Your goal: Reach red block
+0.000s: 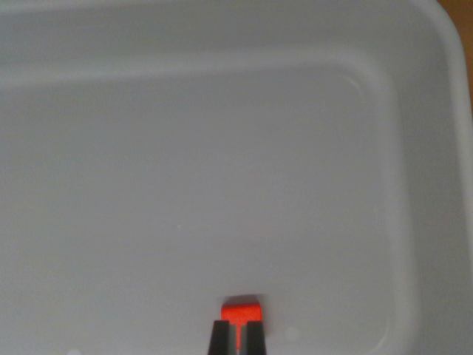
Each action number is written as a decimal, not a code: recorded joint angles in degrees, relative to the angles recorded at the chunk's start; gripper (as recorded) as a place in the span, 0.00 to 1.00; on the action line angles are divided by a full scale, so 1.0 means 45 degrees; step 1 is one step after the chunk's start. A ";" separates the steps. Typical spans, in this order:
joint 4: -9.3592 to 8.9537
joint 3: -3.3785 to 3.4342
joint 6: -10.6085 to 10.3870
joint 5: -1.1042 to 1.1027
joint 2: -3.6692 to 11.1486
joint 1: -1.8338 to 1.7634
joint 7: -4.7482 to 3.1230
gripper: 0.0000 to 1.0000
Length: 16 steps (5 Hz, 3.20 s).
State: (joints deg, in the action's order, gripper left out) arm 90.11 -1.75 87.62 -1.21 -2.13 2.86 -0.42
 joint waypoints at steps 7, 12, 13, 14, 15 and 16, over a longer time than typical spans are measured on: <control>-0.0357 -0.0012 -0.0369 -0.0002 0.0046 0.0002 0.0012 0.00; -0.1261 -0.0043 -0.1303 -0.0006 0.0162 0.0006 0.0043 0.00; -0.1261 -0.0043 -0.1303 -0.0006 0.0162 0.0006 0.0043 0.00; -0.1647 -0.0057 -0.1702 -0.0007 0.0212 0.0008 0.0056 0.00; -0.1647 -0.0057 -0.1702 -0.0007 0.0212 0.0008 0.0056 0.00; -0.2087 -0.0072 -0.2157 -0.0009 0.0268 0.0011 0.0071 0.00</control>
State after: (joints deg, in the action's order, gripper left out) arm 80.72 -2.07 77.91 -1.26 -0.93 2.91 -0.10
